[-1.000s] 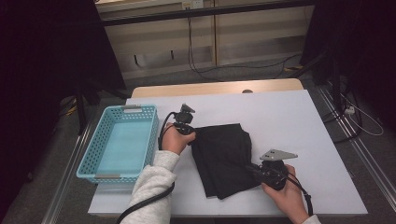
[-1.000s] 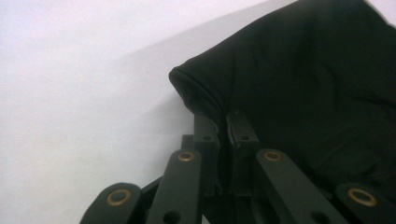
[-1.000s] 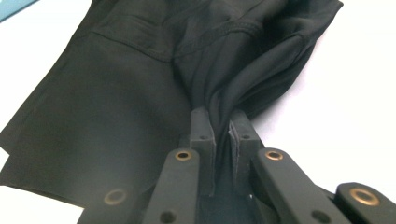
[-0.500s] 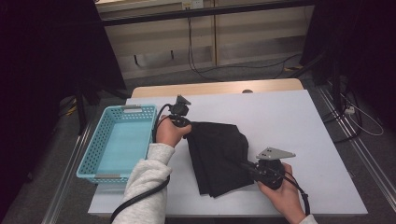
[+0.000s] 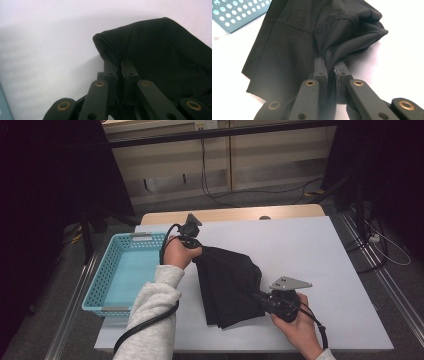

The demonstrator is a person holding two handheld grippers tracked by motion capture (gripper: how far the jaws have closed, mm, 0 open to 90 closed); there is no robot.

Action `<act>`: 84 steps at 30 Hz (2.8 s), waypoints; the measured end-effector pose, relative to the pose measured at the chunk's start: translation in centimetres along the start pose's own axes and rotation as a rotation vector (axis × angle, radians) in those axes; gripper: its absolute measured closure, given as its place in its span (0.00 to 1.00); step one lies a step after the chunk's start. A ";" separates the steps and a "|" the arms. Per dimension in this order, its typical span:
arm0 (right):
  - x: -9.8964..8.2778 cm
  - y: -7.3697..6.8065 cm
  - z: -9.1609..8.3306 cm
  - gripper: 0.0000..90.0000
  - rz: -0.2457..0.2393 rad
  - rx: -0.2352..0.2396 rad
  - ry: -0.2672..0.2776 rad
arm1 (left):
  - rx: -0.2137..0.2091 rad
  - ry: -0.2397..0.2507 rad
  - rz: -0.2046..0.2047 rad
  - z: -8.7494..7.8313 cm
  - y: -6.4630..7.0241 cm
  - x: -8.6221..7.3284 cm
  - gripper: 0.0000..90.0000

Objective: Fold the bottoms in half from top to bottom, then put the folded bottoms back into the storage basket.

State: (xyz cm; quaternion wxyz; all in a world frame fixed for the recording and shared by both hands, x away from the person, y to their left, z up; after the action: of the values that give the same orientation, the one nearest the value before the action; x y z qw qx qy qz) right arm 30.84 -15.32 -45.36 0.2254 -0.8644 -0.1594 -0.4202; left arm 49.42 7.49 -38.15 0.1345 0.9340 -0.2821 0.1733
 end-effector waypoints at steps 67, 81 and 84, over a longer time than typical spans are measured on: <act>4.2 -4.2 0.9 0.93 -0.044 0.099 0.125 | 0.156 -0.127 -0.041 -8.2 -1.8 3.6 0.94; 5.4 -5.7 1.4 0.93 -0.065 0.124 0.149 | 0.178 -0.130 -0.065 -9.9 -3.0 3.5 0.94; 5.6 -5.9 1.5 0.93 -0.072 0.124 0.165 | 0.183 -0.135 -0.065 -10.3 -3.3 3.4 0.94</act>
State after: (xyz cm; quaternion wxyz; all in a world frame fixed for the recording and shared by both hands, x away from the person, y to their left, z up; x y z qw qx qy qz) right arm 32.44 -9.06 -40.19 0.2758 -0.8050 -0.1970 -0.4870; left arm 51.42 12.06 -28.00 0.0349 0.9606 -0.2430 0.1307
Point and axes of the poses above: each handheld gripper's, and its own axes: z roughly forward along the jaws, x roughly out of its top, y roughly to its right, the point moved 3 cm from there along z, roughly forward along the jaws, and after that the axes turned 7 degrees about z, right-handed, at the moved point
